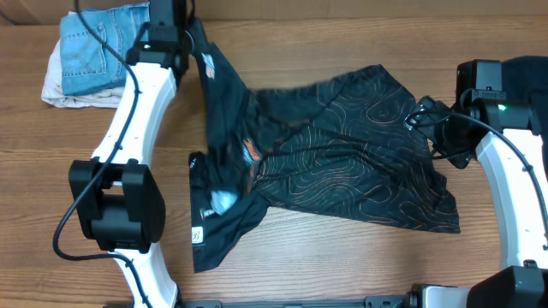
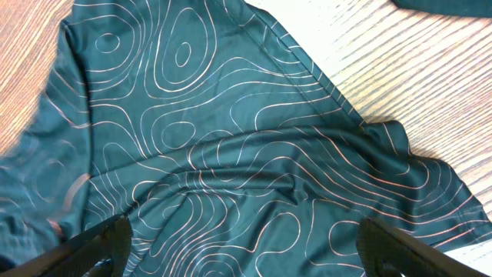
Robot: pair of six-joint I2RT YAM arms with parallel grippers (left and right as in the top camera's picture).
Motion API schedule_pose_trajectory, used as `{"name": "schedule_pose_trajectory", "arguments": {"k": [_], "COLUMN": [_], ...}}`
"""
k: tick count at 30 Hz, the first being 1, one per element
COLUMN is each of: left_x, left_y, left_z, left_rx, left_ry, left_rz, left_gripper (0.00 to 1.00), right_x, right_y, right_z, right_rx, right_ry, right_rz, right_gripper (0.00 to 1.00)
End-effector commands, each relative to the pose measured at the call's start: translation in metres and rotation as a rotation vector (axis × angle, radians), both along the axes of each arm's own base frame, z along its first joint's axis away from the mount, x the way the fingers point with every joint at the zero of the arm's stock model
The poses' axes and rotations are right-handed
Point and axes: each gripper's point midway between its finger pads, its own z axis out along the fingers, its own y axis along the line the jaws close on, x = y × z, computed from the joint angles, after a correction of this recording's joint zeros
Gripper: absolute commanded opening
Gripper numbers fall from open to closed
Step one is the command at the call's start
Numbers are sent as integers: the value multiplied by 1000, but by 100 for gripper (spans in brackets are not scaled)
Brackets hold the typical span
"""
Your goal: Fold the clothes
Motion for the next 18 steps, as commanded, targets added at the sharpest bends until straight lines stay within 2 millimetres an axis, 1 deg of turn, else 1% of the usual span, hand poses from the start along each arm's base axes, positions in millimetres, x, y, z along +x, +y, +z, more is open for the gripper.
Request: {"name": "schedule_pose_trajectory", "arguments": {"k": [1, 7, 11, 13, 14, 15, 16, 17, 18], "left_x": [15, 30, 32, 30, 30, 28, 27, 25, 23], "left_y": [24, 48, 67, 71, 70, 68, 63, 58, 48], "left_z": [26, 67, 107, 117, 117, 113, 105, 98, 85], "left_rx": [71, 192, 278, 296, 300, 302, 300, 296, 285], "left_ry": [-106, -264, -366, -376, -367, -341, -309, -279, -225], "left_rz": [76, 170, 267, 286, 282, 270, 245, 219, 168], "left_gripper": [5, 8, 8, 9, 11, 24, 31, 36, 38], "right_x": [0, -1, -1, -1, -1, 0, 0, 0, 0], "right_y": [0, 0, 0, 0, 0, 0, 0, 0, 0], "right_z": [-3, -3, -3, -3, -3, -3, -3, -3, -3], "right_rx": [4, 5, 5, 5, 5, 5, 5, 5, 5], "right_ry": [7, 13, 14, 13, 12, 10, 9, 8, 9], "right_rz": [1, 1, 1, 1, 1, 1, 1, 1, 1], "right_gripper": [97, 97, 97, 97, 96, 97, 97, 97, 97]}}
